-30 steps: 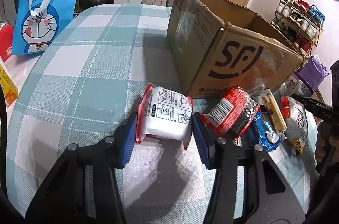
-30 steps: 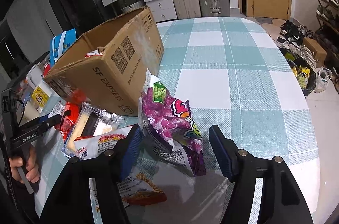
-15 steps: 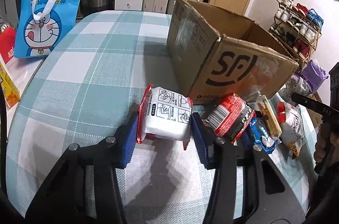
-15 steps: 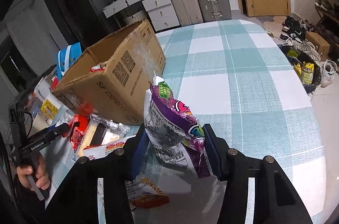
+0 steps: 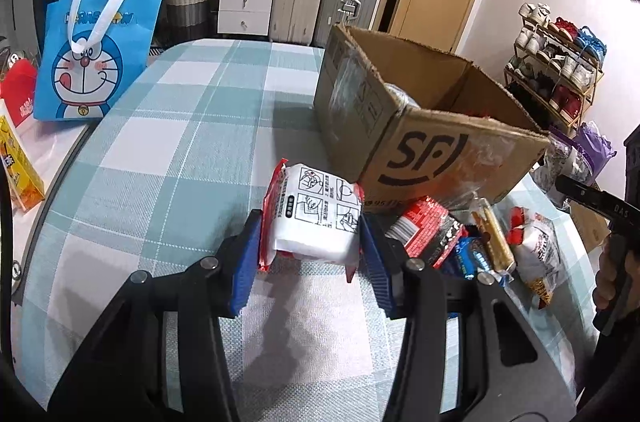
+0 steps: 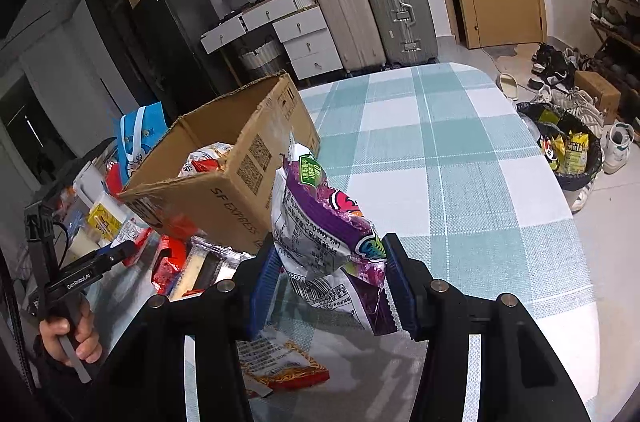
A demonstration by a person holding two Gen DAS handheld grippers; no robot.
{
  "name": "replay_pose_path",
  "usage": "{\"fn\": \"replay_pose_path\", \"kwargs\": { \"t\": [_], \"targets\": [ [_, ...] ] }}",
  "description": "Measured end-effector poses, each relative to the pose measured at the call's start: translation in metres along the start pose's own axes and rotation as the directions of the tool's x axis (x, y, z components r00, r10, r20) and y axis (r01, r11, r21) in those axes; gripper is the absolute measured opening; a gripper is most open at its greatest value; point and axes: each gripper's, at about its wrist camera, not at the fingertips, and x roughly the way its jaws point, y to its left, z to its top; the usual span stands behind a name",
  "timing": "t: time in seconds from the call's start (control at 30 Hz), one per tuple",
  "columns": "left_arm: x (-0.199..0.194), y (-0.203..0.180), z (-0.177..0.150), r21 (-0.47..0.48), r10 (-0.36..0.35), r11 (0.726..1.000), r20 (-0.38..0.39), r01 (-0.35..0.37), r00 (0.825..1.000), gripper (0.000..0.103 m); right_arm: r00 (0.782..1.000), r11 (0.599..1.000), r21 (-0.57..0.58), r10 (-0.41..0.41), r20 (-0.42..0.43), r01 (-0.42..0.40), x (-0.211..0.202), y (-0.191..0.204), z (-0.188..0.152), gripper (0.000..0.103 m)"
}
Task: Organize snacks
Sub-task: 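Lift both held packets and carry them over the cardboard box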
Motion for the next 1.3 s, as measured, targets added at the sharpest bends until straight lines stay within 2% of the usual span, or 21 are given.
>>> {"fn": "replay_pose_path", "kwargs": {
  "t": [0.5, 0.8, 1.03, 1.3],
  "targets": [
    [-0.045, -0.012, 0.025, 0.002, -0.005, 1.000, 0.103, 0.005, 0.995, 0.045, 0.997, 1.000, 0.000, 0.024, 0.079, -0.024, -0.031, 0.013, 0.009, 0.052],
    [-0.067, -0.020, 0.046, -0.014, -0.029, 0.999, 0.154, 0.031, 0.988, 0.045, 0.992, 0.998, -0.013, 0.059, 0.110, -0.058, -0.044, 0.034, 0.017, 0.052],
    [-0.069, -0.033, 0.064, -0.002, -0.053, 0.999, 0.170, 0.054, 0.984, 0.045, 0.991, 0.995, -0.050, 0.094, 0.097, -0.089, -0.040, 0.054, 0.028, 0.052],
    [-0.051, -0.058, 0.083, 0.024, -0.072, 0.997, 0.161, 0.069, 0.984, 0.045, 0.988, 0.990, -0.054, 0.137, 0.068, -0.133, -0.029, 0.069, 0.043, 0.052]
  ]
}}
